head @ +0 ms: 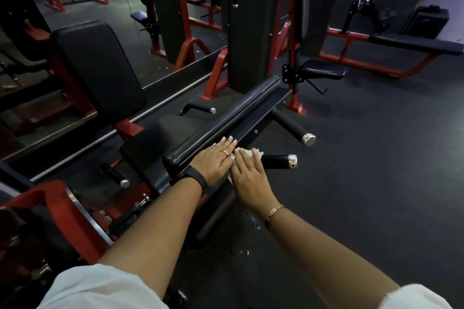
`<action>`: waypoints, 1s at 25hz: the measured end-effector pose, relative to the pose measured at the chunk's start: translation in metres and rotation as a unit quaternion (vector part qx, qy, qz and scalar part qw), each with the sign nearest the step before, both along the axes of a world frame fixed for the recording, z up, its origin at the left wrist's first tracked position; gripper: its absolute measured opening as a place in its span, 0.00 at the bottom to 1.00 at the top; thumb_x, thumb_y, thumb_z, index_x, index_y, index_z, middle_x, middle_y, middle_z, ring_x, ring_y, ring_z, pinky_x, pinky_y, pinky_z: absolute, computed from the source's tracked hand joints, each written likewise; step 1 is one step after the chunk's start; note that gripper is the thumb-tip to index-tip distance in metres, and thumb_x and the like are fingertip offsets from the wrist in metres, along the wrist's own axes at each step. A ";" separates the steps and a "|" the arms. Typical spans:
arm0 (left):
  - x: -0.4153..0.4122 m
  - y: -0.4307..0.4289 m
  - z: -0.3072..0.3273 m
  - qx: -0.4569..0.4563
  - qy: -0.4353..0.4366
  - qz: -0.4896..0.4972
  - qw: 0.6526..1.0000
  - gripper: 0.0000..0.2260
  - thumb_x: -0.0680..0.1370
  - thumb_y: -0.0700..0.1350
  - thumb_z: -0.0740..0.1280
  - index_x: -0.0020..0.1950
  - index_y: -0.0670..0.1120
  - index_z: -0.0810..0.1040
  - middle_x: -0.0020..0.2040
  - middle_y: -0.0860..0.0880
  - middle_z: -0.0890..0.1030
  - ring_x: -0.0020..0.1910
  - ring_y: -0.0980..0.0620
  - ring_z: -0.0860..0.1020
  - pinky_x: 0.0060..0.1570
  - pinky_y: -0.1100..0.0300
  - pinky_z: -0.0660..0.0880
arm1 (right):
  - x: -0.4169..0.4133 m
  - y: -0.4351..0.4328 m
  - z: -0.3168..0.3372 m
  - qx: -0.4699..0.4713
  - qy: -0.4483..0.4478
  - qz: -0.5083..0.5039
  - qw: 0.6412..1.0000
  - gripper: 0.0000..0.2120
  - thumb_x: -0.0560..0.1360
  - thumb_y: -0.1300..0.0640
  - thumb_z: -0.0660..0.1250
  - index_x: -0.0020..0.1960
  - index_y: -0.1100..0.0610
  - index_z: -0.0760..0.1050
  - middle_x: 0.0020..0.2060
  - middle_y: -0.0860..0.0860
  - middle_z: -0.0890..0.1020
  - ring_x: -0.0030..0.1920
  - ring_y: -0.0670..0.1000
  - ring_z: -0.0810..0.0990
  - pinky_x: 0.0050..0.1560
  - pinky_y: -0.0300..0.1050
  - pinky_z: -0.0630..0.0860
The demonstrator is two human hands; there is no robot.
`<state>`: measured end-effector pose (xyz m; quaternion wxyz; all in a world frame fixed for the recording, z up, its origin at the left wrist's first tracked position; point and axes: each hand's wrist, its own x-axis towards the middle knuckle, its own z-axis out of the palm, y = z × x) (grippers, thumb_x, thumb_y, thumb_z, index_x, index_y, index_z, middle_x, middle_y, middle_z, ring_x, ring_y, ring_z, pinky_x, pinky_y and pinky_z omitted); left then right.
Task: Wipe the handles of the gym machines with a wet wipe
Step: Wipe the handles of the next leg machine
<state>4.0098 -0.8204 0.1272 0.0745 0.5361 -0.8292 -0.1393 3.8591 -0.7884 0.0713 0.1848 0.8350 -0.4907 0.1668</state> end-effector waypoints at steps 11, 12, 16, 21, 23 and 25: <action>0.000 0.001 0.000 -0.003 -0.013 0.002 1.000 0.27 0.82 0.59 0.46 0.78 0.47 0.53 0.79 0.51 0.53 0.77 0.57 0.48 0.74 0.60 0.48 | -0.008 -0.005 -0.002 0.006 0.007 0.001 1.000 0.22 0.79 0.53 0.54 0.71 0.61 0.67 0.68 0.59 0.72 0.70 0.59 0.68 0.71 0.61 0.61; 0.000 0.001 0.000 -0.003 -0.011 0.001 1.000 0.26 0.83 0.58 0.46 0.78 0.48 0.53 0.79 0.51 0.52 0.77 0.57 0.48 0.74 0.60 0.48 | -0.015 -0.006 -0.002 -0.001 0.021 0.028 0.999 0.22 0.80 0.53 0.55 0.71 0.61 0.67 0.69 0.59 0.71 0.71 0.58 0.67 0.72 0.59 0.60; 0.001 0.001 -0.001 -0.001 -0.007 -0.002 1.000 0.39 0.73 0.68 0.36 0.78 0.48 0.52 0.79 0.51 0.52 0.77 0.56 0.48 0.75 0.57 0.50 | -0.067 -0.005 0.004 -0.052 0.072 0.109 0.990 0.22 0.80 0.56 0.55 0.73 0.59 0.64 0.71 0.56 0.68 0.72 0.55 0.65 0.73 0.54 0.61; 0.001 0.000 -0.003 -0.008 0.000 0.000 1.000 0.43 0.69 0.69 0.34 0.78 0.48 0.53 0.79 0.51 0.52 0.77 0.56 0.48 0.75 0.57 0.50 | -0.042 -0.007 0.013 -0.041 -0.075 -0.022 0.996 0.17 0.80 0.56 0.56 0.64 0.60 0.76 0.59 0.56 0.80 0.61 0.55 0.78 0.70 0.52 0.64; 0.000 0.001 -0.002 -0.010 -0.002 -0.001 1.000 0.43 0.69 0.68 0.33 0.78 0.48 0.52 0.79 0.51 0.52 0.77 0.56 0.48 0.75 0.58 0.49 | -0.020 -0.004 0.011 -0.023 -0.056 0.021 0.998 0.19 0.78 0.56 0.55 0.64 0.60 0.75 0.61 0.57 0.79 0.64 0.56 0.76 0.70 0.53 0.64; 0.000 0.000 0.000 -0.008 0.001 -0.003 1.000 0.42 0.70 0.68 0.34 0.78 0.48 0.52 0.79 0.51 0.52 0.77 0.56 0.48 0.74 0.59 0.49 | -0.023 0.000 0.003 -0.019 0.007 0.080 0.997 0.22 0.77 0.57 0.54 0.69 0.61 0.69 0.68 0.57 0.72 0.70 0.57 0.69 0.72 0.55 0.62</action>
